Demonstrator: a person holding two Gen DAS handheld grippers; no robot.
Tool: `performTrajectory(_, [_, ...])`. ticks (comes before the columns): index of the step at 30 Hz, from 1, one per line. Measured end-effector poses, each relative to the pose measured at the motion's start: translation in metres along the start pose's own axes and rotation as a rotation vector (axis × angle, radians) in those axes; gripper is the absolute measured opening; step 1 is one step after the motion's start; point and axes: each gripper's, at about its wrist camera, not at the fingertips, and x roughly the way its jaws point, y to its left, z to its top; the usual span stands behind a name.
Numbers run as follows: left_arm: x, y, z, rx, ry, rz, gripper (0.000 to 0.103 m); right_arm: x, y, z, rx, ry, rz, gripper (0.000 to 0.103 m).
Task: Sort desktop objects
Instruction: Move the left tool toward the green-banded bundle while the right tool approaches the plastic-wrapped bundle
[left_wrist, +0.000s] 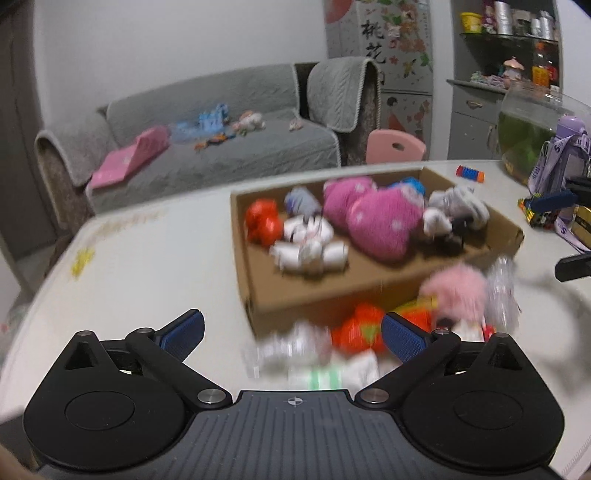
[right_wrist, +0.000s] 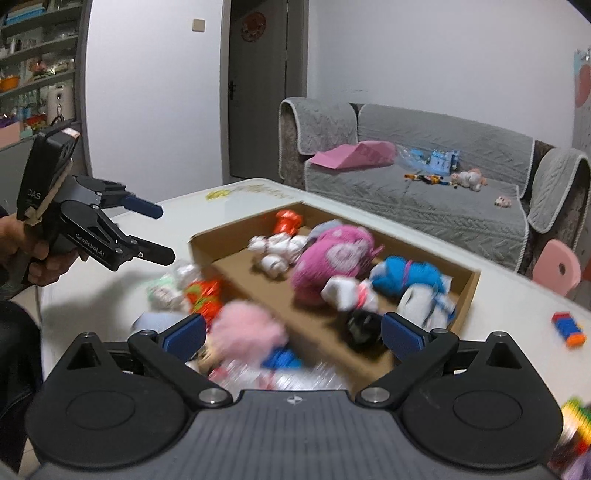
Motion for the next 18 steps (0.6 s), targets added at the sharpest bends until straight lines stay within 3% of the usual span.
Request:
performTrajectory(7, [0.001, -0.015, -0.027, -0.003, 0.051, 0.009, 0.103, 0.011, 0.003, -0.034, 0.068, 0.033, 0.023, 0.102])
performTrajectory(12, [0.007, -0.024, -0.031, 0.027, 0.045, 0.016, 0.103, 0.022, -0.005, -0.040, 0.092, 0.062, 0.023, 0.102])
performTrajectory(18, [0.026, -0.018, -0.037, 0.001, 0.123, 0.037, 0.102, 0.036, -0.012, -0.044, 0.086, 0.113, 0.019, 0.102])
